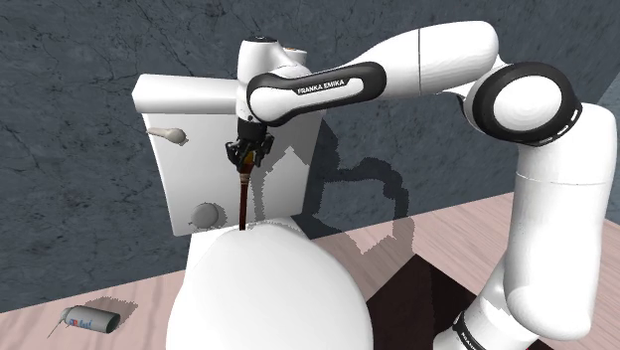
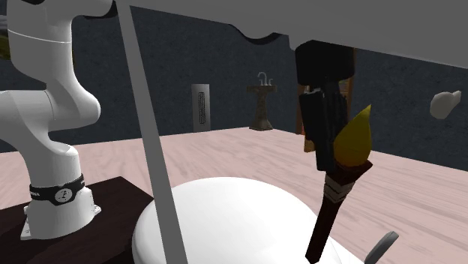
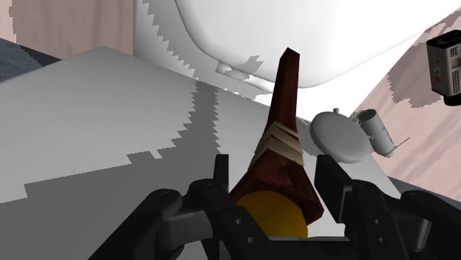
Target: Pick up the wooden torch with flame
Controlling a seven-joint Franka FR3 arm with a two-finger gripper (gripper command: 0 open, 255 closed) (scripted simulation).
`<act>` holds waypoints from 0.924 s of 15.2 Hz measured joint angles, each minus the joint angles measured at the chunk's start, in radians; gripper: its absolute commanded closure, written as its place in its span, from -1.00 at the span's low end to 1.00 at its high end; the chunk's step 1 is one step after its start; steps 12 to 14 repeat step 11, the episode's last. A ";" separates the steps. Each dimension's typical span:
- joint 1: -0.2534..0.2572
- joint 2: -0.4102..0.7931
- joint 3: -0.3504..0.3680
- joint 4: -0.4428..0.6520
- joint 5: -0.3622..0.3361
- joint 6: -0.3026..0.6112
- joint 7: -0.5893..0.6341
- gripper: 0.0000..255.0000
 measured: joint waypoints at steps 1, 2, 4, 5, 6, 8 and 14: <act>0.000 0.000 0.000 0.011 0.001 -0.011 -0.003 1.00; -0.001 -0.003 0.001 0.022 0.004 -0.024 -0.006 1.00; 0.000 -0.010 0.002 0.038 0.007 -0.047 -0.010 1.00; 0.002 -0.008 0.003 0.054 0.008 -0.062 -0.011 1.00; 0.003 -0.009 0.004 0.068 0.009 -0.075 -0.013 1.00; 0.003 -0.016 0.006 0.087 0.013 -0.101 -0.017 1.00; 0.004 -0.018 0.006 0.118 0.016 -0.133 -0.023 1.00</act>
